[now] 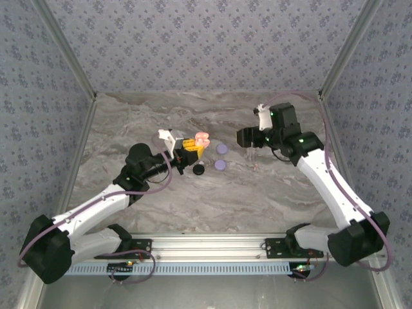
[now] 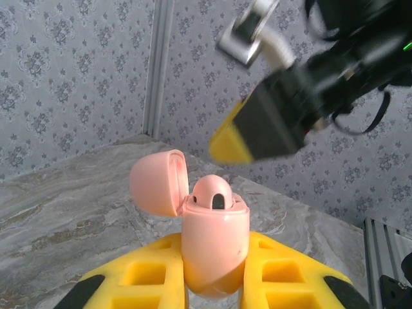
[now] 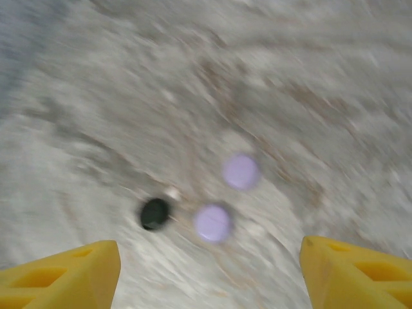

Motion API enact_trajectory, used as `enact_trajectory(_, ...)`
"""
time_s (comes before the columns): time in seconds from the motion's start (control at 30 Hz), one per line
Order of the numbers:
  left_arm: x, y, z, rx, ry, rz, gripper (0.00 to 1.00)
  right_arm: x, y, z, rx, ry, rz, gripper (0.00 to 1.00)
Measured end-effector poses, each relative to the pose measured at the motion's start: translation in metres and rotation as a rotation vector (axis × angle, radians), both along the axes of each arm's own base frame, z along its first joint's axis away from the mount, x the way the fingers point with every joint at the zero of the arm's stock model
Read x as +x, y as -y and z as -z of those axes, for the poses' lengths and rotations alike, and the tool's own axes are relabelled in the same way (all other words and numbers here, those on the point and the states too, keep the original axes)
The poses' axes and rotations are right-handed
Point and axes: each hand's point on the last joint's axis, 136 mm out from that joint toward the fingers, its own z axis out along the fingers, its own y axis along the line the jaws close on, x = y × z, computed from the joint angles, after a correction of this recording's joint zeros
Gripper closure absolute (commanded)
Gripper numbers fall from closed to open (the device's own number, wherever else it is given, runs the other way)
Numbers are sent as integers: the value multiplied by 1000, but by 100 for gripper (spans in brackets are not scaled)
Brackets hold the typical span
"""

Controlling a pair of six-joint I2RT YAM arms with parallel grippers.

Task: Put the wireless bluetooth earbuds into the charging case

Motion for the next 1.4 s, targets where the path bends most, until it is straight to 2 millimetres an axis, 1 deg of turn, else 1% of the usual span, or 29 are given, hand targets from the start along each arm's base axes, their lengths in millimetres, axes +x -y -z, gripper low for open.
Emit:
enact_trajectory(0.03,0,0,0,0,1,0,100,-1,8,22,-38,-60,25,28)
enact_trajectory(0.1,0,0,0,1,3,0,100,-7,24,72,-123,-199,67,30)
enact_trajectory(0.2,0,0,0,1,3,-1,100,-18,42,128,-219,-356,103,35)
enact_trajectory(0.27,0,0,0,1,3,-4,100,-23,51,154,-266,-428,118,37)
enact_trajectory(0.37,1,-1,0,2,2,-7,100,-25,58,176,-290,-483,135,41)
enact_trajectory(0.57,2,-1,2,8,-5,-17,100,-15,60,197,-293,-502,148,51)
enact_trajectory(0.7,2,-2,3,12,-2,-19,100,-12,59,212,-302,-527,146,55)
enact_trajectory(0.77,2,-2,2,12,-2,-19,100,-9,58,216,-303,-529,146,57)
enact_trajectory(1.1,1,-4,1,19,5,-27,100,13,53,213,-286,-483,149,62)
enact_trajectory(1.27,2,-5,2,20,5,-30,100,19,51,212,-286,-475,151,62)
enact_trajectory(1.4,2,-5,3,25,5,-32,100,18,51,216,-299,-485,150,62)
